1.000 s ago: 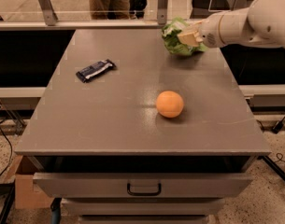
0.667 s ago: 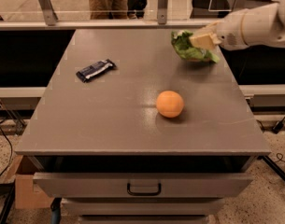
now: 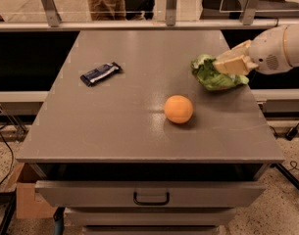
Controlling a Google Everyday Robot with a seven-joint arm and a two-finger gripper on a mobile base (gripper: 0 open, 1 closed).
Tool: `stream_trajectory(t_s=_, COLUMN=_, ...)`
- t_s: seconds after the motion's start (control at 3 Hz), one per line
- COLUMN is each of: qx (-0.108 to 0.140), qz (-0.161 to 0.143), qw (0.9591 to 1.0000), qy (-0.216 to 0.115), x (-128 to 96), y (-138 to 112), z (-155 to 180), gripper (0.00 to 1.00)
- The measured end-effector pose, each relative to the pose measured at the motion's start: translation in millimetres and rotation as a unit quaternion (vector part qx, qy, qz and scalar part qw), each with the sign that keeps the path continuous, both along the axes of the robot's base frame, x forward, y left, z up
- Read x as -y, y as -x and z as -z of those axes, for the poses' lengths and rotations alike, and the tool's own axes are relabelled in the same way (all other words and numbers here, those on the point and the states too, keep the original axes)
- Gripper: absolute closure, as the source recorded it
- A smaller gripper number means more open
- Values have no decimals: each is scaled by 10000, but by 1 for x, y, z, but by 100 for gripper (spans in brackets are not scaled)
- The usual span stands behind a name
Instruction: Move green rice chip bag near orange
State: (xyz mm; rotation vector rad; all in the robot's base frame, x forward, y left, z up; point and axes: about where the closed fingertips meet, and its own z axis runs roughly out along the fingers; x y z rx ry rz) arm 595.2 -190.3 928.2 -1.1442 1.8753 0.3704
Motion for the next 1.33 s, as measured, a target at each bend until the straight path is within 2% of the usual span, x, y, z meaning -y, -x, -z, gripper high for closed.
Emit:
stream_trajectory(t_s=0.33, qx=-172, qz=-183, qw=9997, qy=73, x=1, y=21, z=9, gripper=81)
stream_trajectory(t_s=1.33, qx=-424, qz=-408, qw=9981, qy=177, x=-6, y=54, z=19, gripper=11)
